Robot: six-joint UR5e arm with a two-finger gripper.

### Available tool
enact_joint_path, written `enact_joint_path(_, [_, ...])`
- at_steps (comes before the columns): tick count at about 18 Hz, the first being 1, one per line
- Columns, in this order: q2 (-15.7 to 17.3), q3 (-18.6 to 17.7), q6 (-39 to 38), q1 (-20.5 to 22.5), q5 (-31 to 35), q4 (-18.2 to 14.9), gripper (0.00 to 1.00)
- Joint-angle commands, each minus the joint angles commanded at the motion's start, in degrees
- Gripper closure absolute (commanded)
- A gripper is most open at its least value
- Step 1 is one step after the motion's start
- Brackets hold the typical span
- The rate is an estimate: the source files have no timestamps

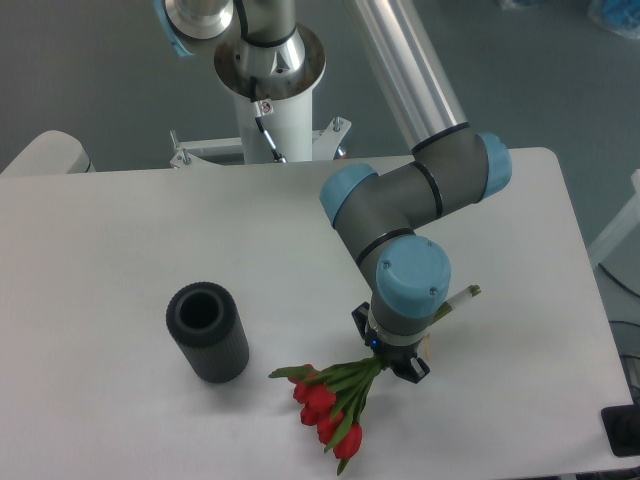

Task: Insert the flowers into the vase
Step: 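Lift the held red tulip bunch and swing it toward the black vase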

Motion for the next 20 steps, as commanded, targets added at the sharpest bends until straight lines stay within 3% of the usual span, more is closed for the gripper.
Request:
enact_joint_path(11, [0.09,-0.35,-2.37,-0.18,-0.52,0.00,0.89])
enact_joint_path(14, [0.09,-0.44,-8.94,-0.18,-1.23,0.09,0.89])
enact_joint_path(20, [1.31,-0.88,-11.77,-0.61,-8.06,0.00,0.89])
